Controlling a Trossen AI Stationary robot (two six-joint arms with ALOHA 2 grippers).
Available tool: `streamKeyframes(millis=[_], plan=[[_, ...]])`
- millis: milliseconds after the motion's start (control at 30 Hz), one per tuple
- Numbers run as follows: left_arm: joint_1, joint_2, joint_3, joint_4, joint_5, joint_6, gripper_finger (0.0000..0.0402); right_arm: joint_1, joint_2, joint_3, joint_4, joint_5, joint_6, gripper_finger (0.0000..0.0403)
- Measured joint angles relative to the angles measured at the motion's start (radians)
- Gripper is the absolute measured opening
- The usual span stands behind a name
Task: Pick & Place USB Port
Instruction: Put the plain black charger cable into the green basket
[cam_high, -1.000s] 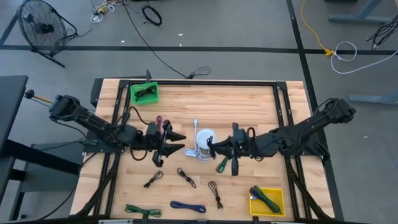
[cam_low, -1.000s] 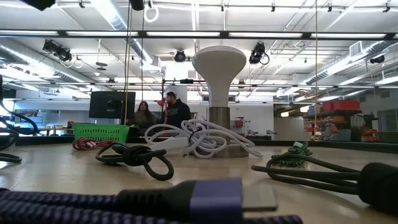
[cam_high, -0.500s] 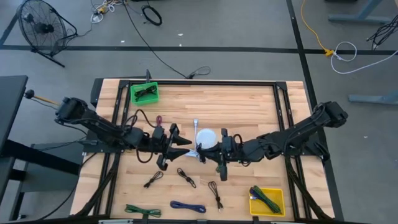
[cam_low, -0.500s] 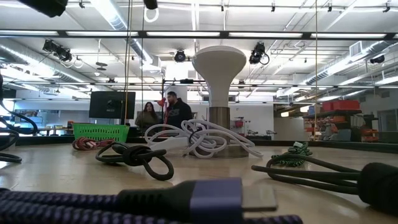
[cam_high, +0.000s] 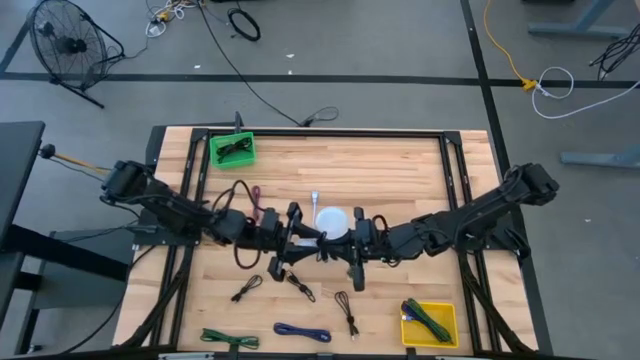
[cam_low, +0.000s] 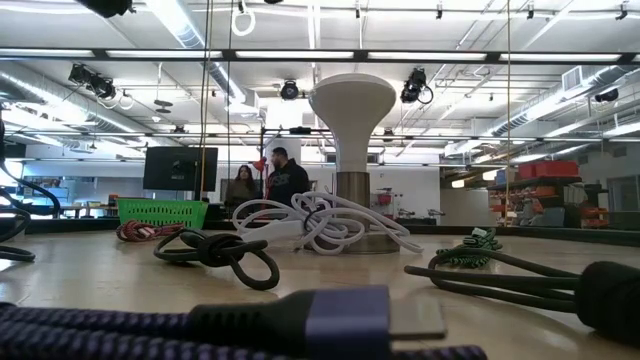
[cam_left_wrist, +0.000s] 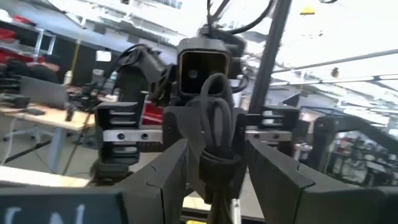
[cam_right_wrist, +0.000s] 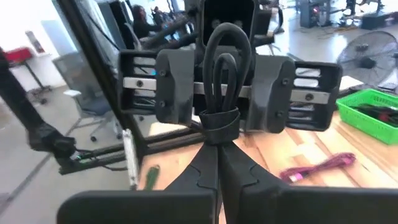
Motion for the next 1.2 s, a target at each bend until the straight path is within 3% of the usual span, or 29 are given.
streamKeyframes(millis=[300, 500, 767, 1200], plan=[[0.0, 0.0, 0.0, 0.005, 0.0, 0.007, 0.0153, -0.003, -0.002, 0.0, -0.005, 0.0, 0.008, 0.0], [0.008, -0.001, 0.0, 0.004, 0.002, 0.022, 0.0028, -0.003, -0.002, 0.0, -0.01, -0.002, 0.01, 0.0], [0.015, -0.004, -0.001, -0.017, -0.01, 0.024, 0.0025, -0.003, -0.002, 0.0, -0.02, 0.001, 0.01, 0.0005], [0.017, -0.005, -0.001, -0.055, -0.062, 0.047, 0.0025, -0.003, -0.052, 0.0, -0.136, -0.004, -0.004, 0.0078]])
